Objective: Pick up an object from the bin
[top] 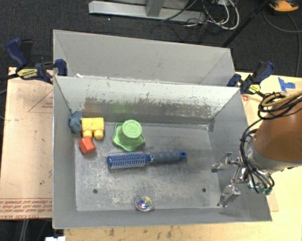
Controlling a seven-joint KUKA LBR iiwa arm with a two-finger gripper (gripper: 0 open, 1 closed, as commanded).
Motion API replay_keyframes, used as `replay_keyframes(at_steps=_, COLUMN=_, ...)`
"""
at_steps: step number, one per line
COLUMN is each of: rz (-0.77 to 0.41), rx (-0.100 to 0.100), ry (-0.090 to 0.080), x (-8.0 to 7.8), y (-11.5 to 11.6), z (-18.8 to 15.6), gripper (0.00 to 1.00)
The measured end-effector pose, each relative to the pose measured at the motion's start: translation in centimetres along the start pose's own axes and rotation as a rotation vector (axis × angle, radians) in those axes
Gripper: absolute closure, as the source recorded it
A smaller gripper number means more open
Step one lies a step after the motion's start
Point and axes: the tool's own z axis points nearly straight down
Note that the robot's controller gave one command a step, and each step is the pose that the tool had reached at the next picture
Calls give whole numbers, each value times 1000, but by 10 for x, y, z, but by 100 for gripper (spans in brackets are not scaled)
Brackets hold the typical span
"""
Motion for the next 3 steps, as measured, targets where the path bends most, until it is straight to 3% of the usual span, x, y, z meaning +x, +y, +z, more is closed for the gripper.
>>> replay_keyframes(at_steps=1, rz=-160, rx=0, ry=-14, x=-95, y=59, z=5, gripper=0)
replay_keyframes(at_steps=2, rz=-339, rx=6, ry=-11, x=-114, y=104, z=64, gripper=0)
replay_keyframes(at_steps=3, rz=-340, rx=6, ry=-23, x=-117, y=105, z=60, gripper=100)
